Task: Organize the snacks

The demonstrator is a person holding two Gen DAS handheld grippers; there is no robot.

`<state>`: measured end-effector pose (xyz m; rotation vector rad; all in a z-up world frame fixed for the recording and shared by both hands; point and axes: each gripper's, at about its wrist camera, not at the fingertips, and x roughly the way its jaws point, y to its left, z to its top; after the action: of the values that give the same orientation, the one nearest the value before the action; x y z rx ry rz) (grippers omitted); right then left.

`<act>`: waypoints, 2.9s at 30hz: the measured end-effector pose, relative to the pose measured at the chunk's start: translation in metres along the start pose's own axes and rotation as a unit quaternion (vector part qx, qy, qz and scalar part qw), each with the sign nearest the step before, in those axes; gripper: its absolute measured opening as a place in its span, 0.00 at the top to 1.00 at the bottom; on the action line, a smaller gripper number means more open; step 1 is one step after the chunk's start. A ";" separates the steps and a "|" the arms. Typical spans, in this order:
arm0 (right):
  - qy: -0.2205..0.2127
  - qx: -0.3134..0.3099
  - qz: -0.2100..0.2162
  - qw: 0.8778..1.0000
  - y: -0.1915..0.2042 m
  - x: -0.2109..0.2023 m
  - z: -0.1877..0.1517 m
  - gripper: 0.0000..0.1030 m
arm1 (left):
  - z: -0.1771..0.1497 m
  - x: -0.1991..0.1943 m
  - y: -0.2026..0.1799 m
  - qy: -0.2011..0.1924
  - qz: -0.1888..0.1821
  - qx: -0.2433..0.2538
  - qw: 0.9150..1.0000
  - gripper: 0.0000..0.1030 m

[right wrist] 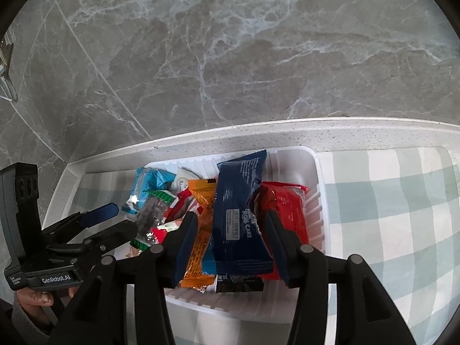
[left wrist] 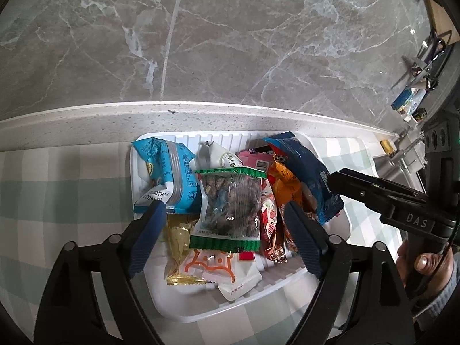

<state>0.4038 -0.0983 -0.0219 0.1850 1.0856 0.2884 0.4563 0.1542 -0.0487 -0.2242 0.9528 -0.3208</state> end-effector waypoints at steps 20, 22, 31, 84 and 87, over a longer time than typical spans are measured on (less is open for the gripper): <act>-0.031 0.011 0.000 0.999 0.007 -0.055 -0.043 0.46 | -0.020 -0.053 -0.016 -0.039 0.029 0.008 0.999 0.10; -0.036 0.013 0.000 0.999 0.008 -0.064 -0.049 0.46 | -0.021 -0.064 -0.024 -0.054 0.038 0.021 0.998 0.10; -0.074 0.008 0.000 0.997 0.020 -0.114 -0.068 0.44 | -0.029 -0.149 -0.092 -0.162 0.079 0.145 0.973 0.10; -0.054 0.068 0.105 0.991 -0.017 -0.205 -0.227 0.34 | -0.182 -0.187 -0.229 -0.105 0.187 0.178 0.960 0.00; -0.053 0.068 0.108 0.990 -0.019 -0.207 -0.229 0.34 | -0.184 -0.187 -0.234 -0.101 0.188 0.173 0.962 0.00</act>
<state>0.1131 -0.1811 0.0428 0.4379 0.9809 0.3941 0.1639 -0.0034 0.0661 0.2404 0.7047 -0.1055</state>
